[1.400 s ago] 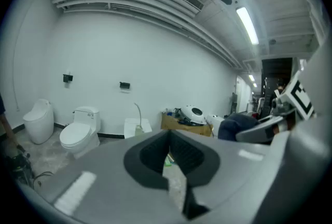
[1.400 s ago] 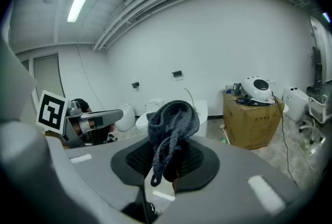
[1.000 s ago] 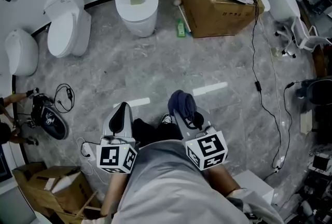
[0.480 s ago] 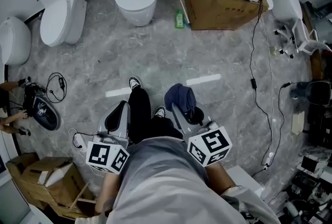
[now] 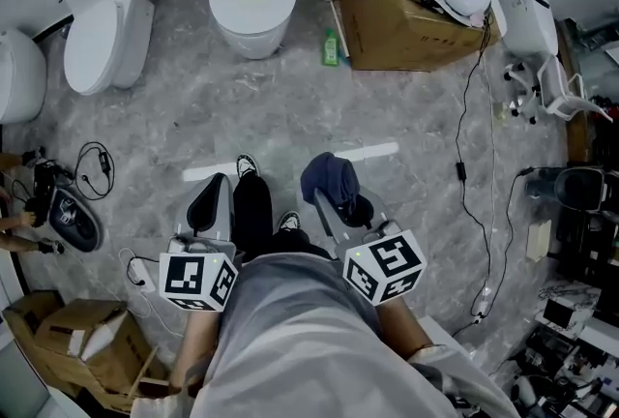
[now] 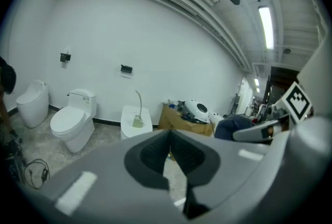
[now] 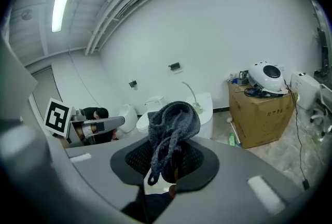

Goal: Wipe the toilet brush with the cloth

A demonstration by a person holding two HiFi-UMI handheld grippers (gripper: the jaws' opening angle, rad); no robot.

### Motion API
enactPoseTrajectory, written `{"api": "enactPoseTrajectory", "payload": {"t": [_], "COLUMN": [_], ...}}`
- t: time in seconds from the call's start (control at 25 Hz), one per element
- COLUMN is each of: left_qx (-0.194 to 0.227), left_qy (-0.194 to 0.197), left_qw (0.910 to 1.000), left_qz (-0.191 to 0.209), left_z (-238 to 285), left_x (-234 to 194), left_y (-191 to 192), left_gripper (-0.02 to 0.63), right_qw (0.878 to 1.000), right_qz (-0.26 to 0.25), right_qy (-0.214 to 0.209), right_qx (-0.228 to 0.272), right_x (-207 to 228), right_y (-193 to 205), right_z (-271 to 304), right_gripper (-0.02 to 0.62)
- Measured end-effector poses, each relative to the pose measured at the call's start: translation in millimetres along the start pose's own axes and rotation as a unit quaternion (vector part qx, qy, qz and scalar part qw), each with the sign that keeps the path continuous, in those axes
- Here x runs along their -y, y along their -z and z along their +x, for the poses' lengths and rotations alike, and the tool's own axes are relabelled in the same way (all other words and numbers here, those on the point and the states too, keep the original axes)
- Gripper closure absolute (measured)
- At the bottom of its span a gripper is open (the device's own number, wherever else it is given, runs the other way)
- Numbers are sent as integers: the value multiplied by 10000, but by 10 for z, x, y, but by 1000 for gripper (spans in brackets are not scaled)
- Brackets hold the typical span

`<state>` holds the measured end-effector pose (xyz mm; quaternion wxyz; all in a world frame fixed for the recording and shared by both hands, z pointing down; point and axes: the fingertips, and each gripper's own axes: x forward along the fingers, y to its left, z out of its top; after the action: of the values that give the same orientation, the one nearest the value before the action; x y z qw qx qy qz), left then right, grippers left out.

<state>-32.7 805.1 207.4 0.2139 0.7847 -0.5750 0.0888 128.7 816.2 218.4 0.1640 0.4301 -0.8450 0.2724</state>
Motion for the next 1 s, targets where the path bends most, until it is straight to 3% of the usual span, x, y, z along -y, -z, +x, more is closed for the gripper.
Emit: {"api": "enactPoseTrajectory", "payload": {"t": [0.24, 1.0], "left_qx": [13, 627], "left_qy": [-132, 178], "left_qw": [9999, 9974], "left_qz": [0, -312], "left_z": [404, 1130], "left_x": [-488, -1690], "left_y": [-401, -1458], "left_gripper": [606, 606], "right_qw": [9999, 9987], "right_qz": [-138, -479], "right_qy": [37, 115], "right_qx": [-41, 133], "right_x": [-10, -297], "right_y": [-450, -1570], "right_z": [524, 1894], "right_gripper": [502, 500]}}
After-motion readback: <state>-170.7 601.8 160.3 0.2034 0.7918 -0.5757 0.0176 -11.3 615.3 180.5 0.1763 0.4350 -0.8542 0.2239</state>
